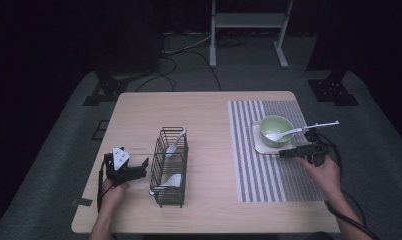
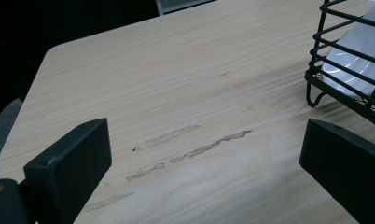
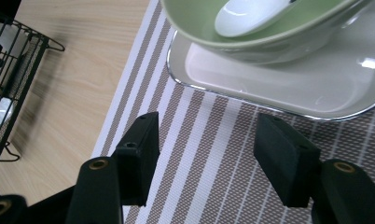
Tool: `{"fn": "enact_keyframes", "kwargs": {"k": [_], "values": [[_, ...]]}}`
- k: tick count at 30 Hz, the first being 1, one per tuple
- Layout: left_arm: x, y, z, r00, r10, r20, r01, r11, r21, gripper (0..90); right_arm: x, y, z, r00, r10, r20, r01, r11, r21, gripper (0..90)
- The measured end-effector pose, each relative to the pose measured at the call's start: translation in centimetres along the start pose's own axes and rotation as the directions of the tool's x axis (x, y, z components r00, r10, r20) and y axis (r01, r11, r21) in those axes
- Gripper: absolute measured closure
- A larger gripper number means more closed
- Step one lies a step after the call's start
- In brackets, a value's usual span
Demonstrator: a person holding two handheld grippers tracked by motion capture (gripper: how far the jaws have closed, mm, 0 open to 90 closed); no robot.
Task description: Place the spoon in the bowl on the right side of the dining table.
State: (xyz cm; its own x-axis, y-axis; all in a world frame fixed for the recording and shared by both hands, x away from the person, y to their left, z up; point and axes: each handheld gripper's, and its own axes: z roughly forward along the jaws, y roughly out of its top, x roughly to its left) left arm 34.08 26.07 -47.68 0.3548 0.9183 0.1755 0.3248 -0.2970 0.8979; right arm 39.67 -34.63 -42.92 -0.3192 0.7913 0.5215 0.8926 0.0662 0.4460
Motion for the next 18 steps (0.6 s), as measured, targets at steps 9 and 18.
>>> {"fn": "enact_keyframes", "kwargs": {"k": [9, 18], "values": [[0.0, 0.0, 0.0, 1.0000, 0.000, 0.000, 0.000, 1.0000, 0.001, 1.1, 1.0, -0.7, 0.6, 0.9995, -0.030, -0.009, 0.030, 0.999, 0.014, 39.3], [0.0, 0.0, 0.0, 1.0000, 0.002, -0.001, -0.002, 1.0000, 0.003, 1.1, 1.9, -1.4, 1.0, 0.9981, -0.052, -0.031, 0.053, 0.998, 0.021, 39.0]]}}
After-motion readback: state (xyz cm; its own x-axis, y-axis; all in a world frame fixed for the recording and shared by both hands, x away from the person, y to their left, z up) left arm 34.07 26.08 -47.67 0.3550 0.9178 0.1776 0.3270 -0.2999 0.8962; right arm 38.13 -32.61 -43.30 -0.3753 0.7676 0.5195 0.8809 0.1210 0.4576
